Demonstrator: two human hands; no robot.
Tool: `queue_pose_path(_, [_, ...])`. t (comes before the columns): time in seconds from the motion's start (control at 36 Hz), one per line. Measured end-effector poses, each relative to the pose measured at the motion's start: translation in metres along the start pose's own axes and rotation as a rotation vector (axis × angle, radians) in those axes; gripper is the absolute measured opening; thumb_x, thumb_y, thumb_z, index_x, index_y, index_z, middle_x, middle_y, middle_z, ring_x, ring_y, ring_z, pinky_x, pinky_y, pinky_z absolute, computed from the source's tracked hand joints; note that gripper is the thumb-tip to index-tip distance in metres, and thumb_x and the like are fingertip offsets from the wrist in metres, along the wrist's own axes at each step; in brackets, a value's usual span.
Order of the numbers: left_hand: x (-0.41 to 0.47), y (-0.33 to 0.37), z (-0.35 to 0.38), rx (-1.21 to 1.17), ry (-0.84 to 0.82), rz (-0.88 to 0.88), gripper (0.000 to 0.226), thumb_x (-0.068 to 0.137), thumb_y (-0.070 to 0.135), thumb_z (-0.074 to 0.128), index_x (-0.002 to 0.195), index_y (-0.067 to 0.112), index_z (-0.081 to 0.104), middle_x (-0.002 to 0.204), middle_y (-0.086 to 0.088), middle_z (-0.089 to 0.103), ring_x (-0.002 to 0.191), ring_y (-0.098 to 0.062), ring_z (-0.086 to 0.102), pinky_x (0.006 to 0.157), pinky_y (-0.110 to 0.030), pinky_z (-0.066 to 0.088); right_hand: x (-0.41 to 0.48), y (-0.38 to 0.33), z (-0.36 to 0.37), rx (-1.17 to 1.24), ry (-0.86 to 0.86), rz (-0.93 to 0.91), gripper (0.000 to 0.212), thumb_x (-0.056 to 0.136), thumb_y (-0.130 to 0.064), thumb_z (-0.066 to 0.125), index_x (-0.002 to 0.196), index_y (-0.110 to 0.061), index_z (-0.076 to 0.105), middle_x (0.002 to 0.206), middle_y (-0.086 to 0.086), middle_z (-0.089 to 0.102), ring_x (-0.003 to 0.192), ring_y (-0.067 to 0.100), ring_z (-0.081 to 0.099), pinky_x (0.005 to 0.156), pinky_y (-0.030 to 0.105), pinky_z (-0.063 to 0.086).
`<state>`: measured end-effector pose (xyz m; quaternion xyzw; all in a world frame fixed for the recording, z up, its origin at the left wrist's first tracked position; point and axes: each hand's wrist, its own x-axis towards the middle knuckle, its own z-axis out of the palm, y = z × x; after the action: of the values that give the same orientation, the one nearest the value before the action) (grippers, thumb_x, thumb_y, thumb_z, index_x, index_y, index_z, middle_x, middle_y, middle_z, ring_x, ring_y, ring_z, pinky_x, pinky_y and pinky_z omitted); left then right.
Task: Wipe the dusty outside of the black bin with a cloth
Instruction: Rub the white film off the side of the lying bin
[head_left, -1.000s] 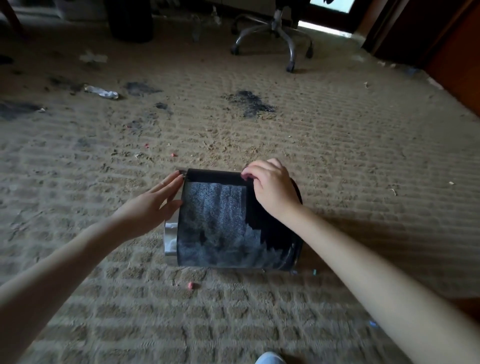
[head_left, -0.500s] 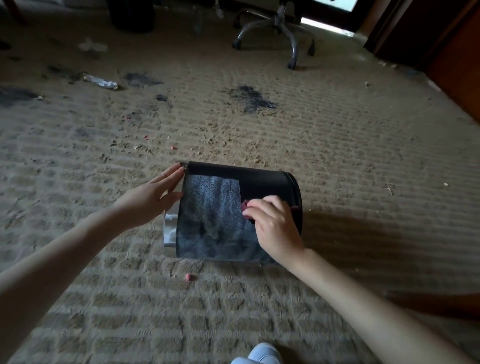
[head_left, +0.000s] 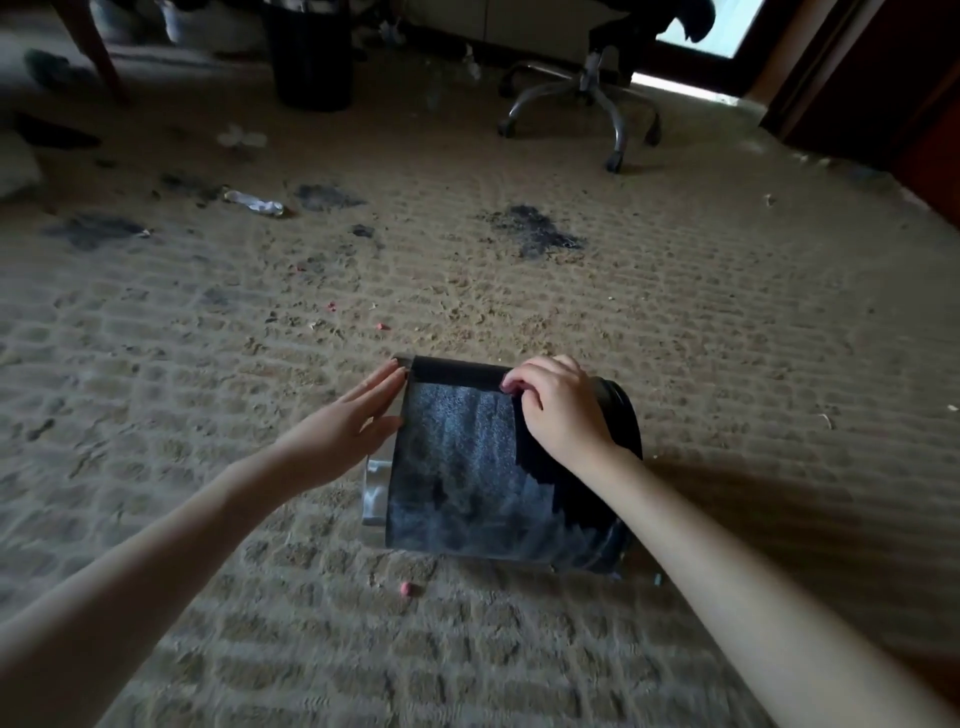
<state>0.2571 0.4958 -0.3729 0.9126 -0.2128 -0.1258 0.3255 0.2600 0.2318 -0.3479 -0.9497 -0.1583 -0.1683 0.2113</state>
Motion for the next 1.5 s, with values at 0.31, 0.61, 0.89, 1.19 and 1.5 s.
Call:
queue_pose_path(0.31, [0.001,-0.001,-0.003,-0.025,0.006,0.015,0.060,0.095,0.035,0.042,0.147,0.037,0.012,0.151,0.028,-0.001,0.139,0.000,0.012,0.115,-0.036,0.024,-0.049,-0.003,-0.008,-0.094,0.075,-0.227,0.030,0.078,0.005,0.045,0.083,-0.006,0.072,0.087,0.005,0.068,0.081,0.027,0.056,0.069,0.041,0.050])
queue_pose_path(0.61, [0.000,0.002,-0.002,-0.036,0.005,0.012,0.060,0.097,0.030,0.043,0.146,0.035,0.010,0.152,0.022,-0.002,0.136,0.001,0.013,0.114,-0.028,0.021,-0.045,-0.006,-0.034,-0.023,-0.087,-0.324,0.030,0.079,0.000,0.044,0.080,-0.012,0.071,0.088,-0.003,0.068,0.084,0.020,0.055,0.073,0.033,0.046])
queue_pose_path(0.89, [0.001,-0.003,-0.002,-0.025,-0.020,0.009,0.061,0.096,0.033,0.041,0.147,0.036,0.008,0.152,0.025,-0.004,0.140,-0.001,0.009,0.116,-0.035,0.021,0.009,-0.007,0.002,0.078,-0.138,-0.060,0.033,0.075,0.011,0.049,0.084,-0.012,0.072,0.091,0.000,0.070,0.084,0.024,0.055,0.082,0.027,0.041])
queue_pose_path(1.19, [-0.002,-0.003,-0.002,-0.040,-0.017,0.034,0.061,0.095,0.034,0.040,0.147,0.035,0.009,0.153,0.025,-0.003,0.141,-0.003,0.008,0.115,-0.039,0.024,-0.049,-0.009,-0.015,0.062,-0.079,-0.253,0.030,0.081,0.002,0.044,0.077,-0.009,0.072,0.085,0.003,0.069,0.084,0.024,0.057,0.073,0.041,0.049])
queue_pose_path(1.5, [-0.001,-0.001,0.003,-0.087,0.018,0.010,0.060,0.097,0.025,0.043,0.148,0.031,0.012,0.154,0.021,-0.001,0.141,0.000,0.003,0.117,-0.032,0.017,-0.052,-0.012,-0.030,0.165,-0.176,-0.246,0.035,0.080,-0.006,0.038,0.076,-0.011,0.072,0.086,0.000,0.070,0.084,0.017,0.055,0.079,0.029,0.045])
